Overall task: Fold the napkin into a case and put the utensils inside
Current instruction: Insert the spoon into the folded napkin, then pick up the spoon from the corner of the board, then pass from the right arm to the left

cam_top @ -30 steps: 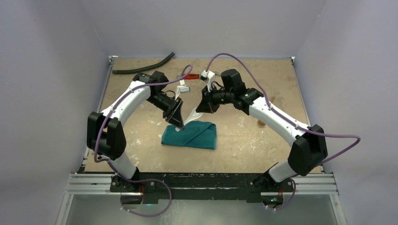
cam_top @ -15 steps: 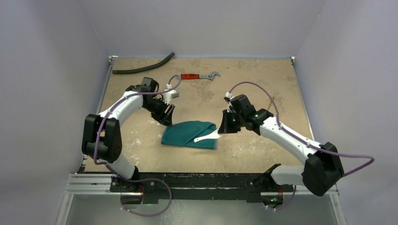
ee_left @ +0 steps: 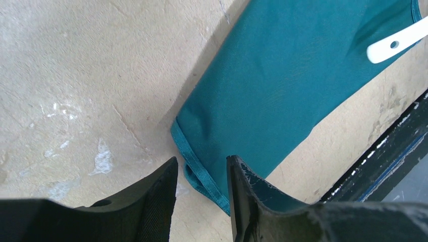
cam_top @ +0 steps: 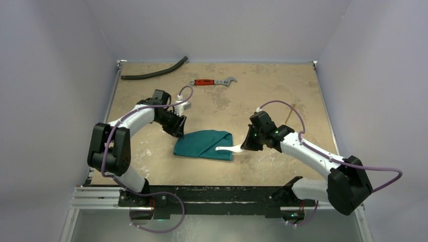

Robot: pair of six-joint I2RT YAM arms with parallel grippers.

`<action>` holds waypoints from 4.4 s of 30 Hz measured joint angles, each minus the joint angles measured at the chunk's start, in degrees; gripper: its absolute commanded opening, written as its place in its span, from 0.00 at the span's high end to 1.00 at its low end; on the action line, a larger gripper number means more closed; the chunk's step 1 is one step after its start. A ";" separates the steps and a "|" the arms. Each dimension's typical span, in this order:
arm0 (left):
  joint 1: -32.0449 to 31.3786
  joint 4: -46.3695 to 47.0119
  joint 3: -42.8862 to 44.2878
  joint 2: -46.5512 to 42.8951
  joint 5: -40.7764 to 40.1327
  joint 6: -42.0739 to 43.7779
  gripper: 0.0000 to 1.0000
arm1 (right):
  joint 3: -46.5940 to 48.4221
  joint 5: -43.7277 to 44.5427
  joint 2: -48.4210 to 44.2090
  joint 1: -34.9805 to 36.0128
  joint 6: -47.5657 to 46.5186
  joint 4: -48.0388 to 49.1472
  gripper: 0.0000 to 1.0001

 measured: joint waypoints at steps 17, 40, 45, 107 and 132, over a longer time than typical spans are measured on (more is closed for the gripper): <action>0.00 1.55 0.04 5.84 0.00 -1.44 0.74 | -1.03 2.03 4.00 2.99 5.73 5.88 1.00; -0.07 0.83 0.68 6.88 0.09 -1.38 0.86 | 1.49 5.99 12.41 9.07 11.65 13.14 1.00; -0.07 0.35 0.90 6.95 0.17 -1.22 0.87 | 2.80 5.86 17.20 11.13 12.92 16.02 1.00; 9.60 -19.12 27.96 4.37 -0.44 2.45 0.06 | 15.54 17.25 31.36 -36.09 -10.32 17.92 1.00; 10.08 -14.71 29.44 5.09 11.45 19.50 0.01 | 33.27 -8.61 31.61 -9.18 -32.04 15.67 1.00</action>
